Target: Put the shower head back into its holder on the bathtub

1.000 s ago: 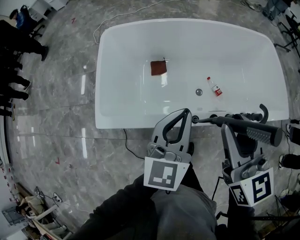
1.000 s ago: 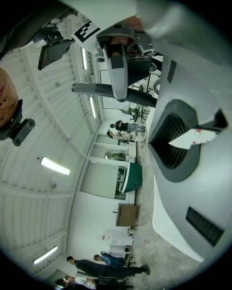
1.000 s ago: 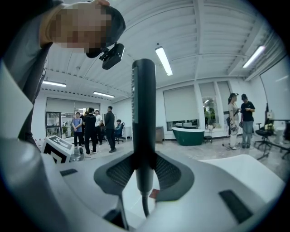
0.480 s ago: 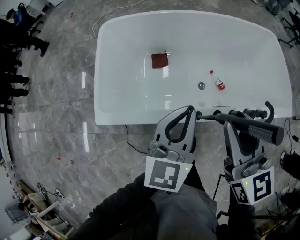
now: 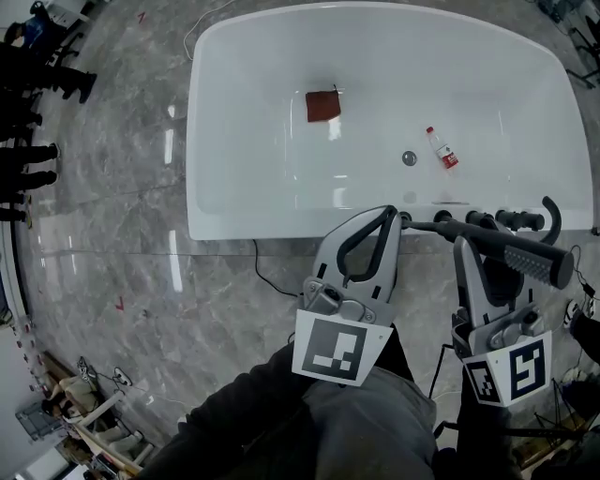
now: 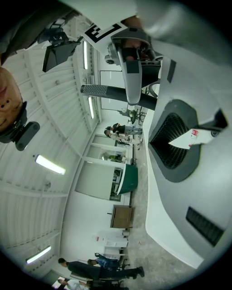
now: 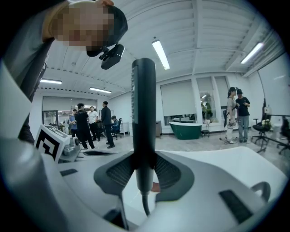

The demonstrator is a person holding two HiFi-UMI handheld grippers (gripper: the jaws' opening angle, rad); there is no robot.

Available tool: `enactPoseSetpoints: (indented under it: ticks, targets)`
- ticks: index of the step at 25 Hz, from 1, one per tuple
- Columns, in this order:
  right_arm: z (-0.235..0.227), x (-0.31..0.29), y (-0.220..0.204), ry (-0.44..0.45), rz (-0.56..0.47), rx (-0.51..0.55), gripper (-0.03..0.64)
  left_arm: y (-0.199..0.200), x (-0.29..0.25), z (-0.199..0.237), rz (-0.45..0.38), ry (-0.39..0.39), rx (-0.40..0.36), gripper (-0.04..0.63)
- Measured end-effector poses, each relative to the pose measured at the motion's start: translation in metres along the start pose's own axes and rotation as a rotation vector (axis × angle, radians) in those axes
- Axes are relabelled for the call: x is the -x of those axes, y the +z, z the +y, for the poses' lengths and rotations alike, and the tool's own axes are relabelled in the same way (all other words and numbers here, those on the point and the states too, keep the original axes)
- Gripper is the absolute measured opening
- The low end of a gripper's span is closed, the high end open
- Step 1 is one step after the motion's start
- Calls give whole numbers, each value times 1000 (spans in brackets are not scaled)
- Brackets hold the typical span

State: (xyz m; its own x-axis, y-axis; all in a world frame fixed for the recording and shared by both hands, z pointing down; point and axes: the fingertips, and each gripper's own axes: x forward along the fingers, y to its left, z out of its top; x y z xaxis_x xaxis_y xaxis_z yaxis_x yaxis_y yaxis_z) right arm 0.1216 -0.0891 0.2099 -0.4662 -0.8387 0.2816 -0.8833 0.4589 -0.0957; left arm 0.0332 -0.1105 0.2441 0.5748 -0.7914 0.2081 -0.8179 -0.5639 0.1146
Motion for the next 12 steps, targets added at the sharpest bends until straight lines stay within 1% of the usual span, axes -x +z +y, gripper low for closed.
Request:
enactPoseSetpoints:
  ticks: [12]
  targets:
    - [-5, -8, -24, -15, 25, -13, 140, -17, -4, 4, 30, -9, 16, 3]
